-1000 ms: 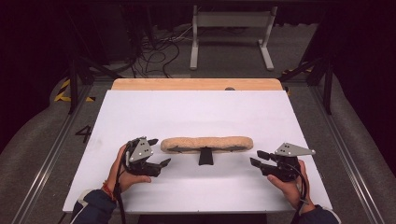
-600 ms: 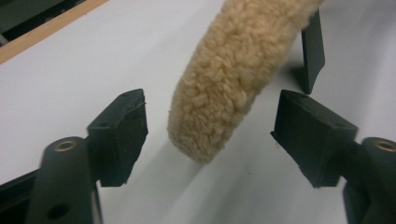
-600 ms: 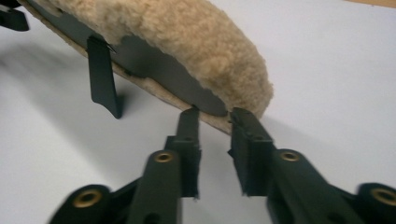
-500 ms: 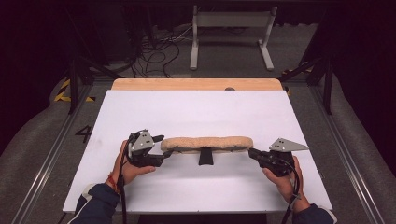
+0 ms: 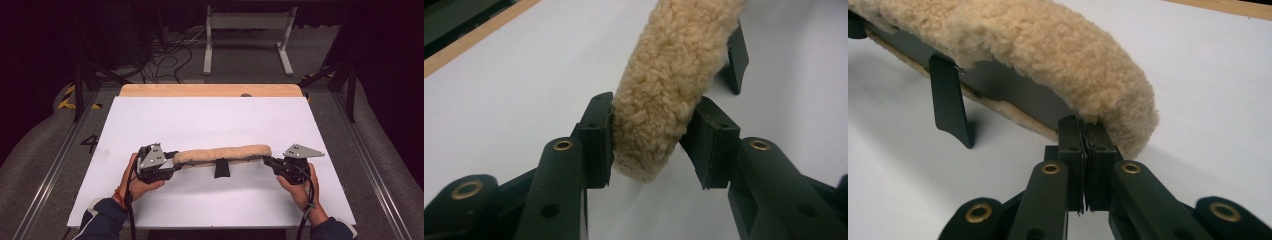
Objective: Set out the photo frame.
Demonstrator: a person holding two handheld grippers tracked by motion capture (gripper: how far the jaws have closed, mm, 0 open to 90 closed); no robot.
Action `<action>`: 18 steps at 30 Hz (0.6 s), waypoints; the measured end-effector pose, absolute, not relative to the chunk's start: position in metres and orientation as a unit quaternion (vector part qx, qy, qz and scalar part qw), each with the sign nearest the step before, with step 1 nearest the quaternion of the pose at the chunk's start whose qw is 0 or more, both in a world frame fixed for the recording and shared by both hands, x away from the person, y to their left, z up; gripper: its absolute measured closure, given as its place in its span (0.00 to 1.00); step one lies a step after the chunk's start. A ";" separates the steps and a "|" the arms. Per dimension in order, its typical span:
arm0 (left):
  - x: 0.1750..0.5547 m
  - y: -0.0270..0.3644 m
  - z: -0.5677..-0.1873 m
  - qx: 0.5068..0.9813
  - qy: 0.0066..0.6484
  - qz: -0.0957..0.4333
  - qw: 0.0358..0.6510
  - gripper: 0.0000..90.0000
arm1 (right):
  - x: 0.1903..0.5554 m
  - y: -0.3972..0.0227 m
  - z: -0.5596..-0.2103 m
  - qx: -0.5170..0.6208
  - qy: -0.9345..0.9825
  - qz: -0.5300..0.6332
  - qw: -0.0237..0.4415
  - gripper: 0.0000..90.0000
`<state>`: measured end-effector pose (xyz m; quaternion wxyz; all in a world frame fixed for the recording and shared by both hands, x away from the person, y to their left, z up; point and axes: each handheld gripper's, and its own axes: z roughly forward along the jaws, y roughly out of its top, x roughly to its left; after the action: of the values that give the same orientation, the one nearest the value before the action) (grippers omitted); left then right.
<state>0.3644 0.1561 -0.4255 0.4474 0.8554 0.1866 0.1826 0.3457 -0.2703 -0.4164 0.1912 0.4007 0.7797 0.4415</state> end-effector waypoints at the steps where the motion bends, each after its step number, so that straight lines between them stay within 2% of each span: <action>1: 0.363 0.156 -0.426 0.855 0.185 0.183 0.449 0.65 | 0.346 -0.271 -0.416 0.401 0.780 0.441 0.192 0.98; 18: 0.348 0.155 -0.425 0.864 0.158 0.166 0.448 0.69 | 0.361 -0.262 -0.416 0.405 0.776 0.437 0.206 1.00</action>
<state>0.3485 0.1548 -0.4246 0.4477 0.8642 0.1585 0.1664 0.3613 -0.2623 -0.4158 0.2055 0.4054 0.7761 0.4371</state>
